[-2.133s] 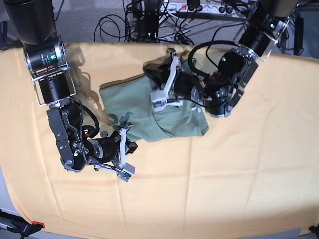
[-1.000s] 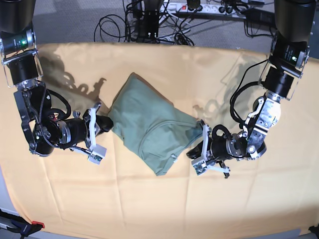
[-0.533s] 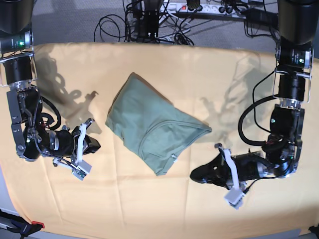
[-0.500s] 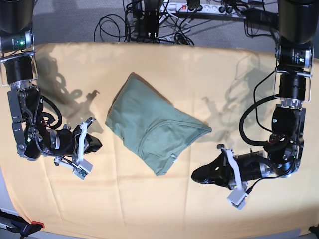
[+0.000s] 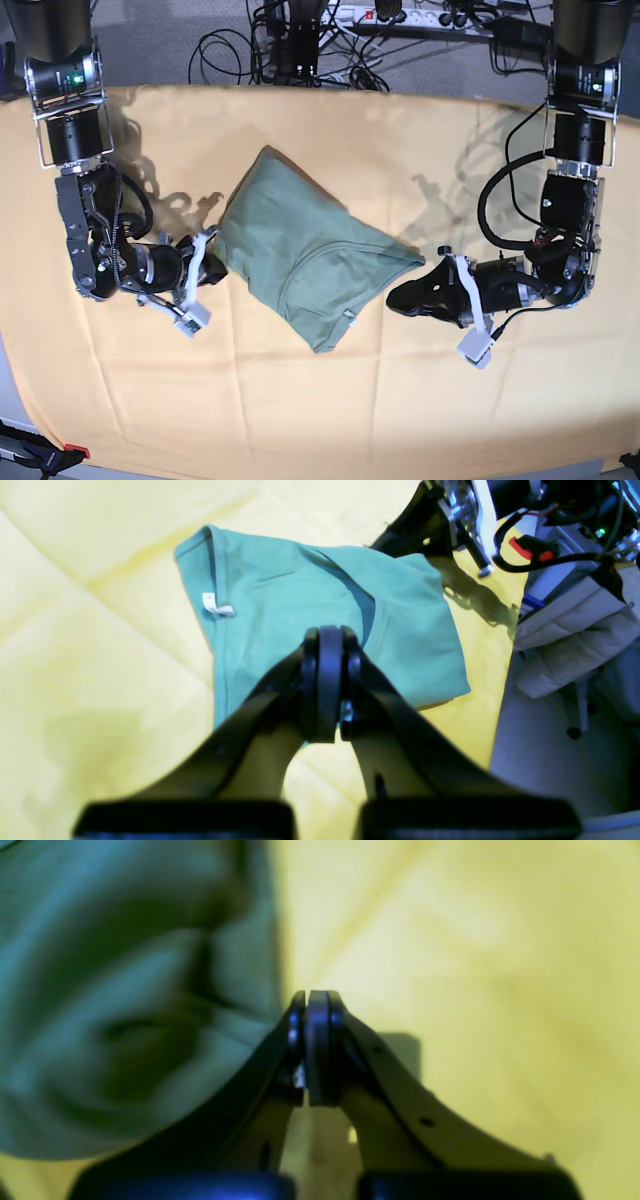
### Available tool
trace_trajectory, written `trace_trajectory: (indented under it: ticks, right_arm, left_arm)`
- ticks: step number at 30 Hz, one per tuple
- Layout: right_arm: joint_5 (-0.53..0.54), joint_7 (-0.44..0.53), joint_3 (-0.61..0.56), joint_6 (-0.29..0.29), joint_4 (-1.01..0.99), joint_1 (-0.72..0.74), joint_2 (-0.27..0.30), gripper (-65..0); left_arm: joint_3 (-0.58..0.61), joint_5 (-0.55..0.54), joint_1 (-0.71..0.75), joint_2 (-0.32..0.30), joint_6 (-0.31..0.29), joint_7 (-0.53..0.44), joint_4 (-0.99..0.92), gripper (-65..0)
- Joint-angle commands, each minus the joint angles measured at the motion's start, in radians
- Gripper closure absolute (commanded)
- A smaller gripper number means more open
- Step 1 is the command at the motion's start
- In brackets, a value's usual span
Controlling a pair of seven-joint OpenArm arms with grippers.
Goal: Fold the T-shirt properly
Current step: 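Push the bundle's sides inward with both grippers to square it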
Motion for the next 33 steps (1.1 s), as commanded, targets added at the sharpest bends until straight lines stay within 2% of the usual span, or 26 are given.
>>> trace_trajectory:
  ticks: [1,5,9,12,20,25,29,33]
  right_arm:
    - [0.066,-0.011,0.010,0.020,0.014,0.031,0.012,0.0]
    - [0.271,-0.192,0.010,0.020,0.014,0.031,0.013,0.0]
    - [0.465,-0.438,0.010,0.020,0.014,0.017,0.022,0.0]
    - [0.621,-0.449,0.010,0.020,0.015,-0.021,0.038,0.0]
    - [0.725,-0.449,0.011,0.020,0.016,-0.069,0.076,0.0]
    - [0.725,-0.449,0.011,0.020,0.016,-0.070,0.127,0.0]
    - [0.725,-0.449,0.018,0.020,0.016,-0.062,0.132,0.0]
    - [0.725,-0.423,0.108,0.020,0.016,-0.061,0.115,0.0]
  left_arm:
    - [-0.011,-0.031,-0.027,-0.009,-0.006,-0.018,0.014,0.0]
    - [-0.011,-0.031,-0.027,-0.009,-0.006,0.007,0.014,0.0]
    - [-0.011,-0.048,-0.018,-0.009,-0.006,0.035,0.014,0.0]
    - [-0.011,-0.071,-0.013,-0.009,-0.006,0.052,0.014,0.0]
    - [-0.011,-0.081,0.011,-0.009,-0.006,0.053,0.014,0.0]
    - [-0.011,-0.080,0.019,-0.009,-0.006,0.053,0.014,0.0]
    - [-0.011,-0.080,0.020,-0.009,-0.006,0.053,0.014,0.0]
    - [-0.011,-0.081,0.019,-0.009,-0.006,0.053,0.014,0.0]
